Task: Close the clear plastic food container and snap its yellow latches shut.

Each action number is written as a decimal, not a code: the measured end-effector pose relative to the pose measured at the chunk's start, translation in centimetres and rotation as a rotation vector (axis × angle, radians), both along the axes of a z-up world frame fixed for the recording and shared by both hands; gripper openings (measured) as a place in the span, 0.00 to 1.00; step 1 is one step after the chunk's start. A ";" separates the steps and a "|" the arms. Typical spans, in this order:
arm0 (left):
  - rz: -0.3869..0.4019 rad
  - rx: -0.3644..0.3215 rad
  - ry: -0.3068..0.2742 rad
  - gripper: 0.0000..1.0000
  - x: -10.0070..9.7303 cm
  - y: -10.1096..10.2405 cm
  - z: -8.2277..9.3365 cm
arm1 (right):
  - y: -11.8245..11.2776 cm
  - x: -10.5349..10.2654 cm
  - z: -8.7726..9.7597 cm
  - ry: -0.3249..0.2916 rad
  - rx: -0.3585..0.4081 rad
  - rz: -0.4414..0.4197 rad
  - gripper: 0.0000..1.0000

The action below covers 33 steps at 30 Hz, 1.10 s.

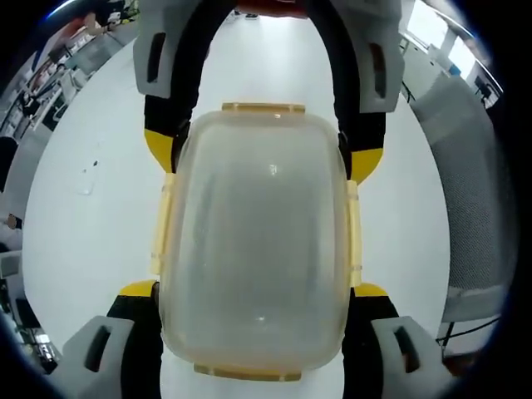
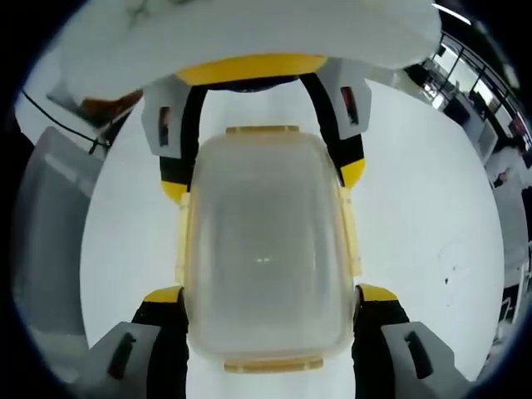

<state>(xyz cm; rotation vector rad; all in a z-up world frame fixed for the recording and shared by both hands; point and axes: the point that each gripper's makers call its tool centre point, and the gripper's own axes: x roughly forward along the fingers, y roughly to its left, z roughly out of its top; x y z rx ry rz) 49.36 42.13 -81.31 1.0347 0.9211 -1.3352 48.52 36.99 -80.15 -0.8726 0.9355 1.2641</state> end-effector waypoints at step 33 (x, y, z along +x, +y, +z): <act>-0.003 -0.026 -0.005 0.91 2.5 -0.4 0.3 | -0.4 2.5 0.1 0.002 -0.022 -0.008 0.82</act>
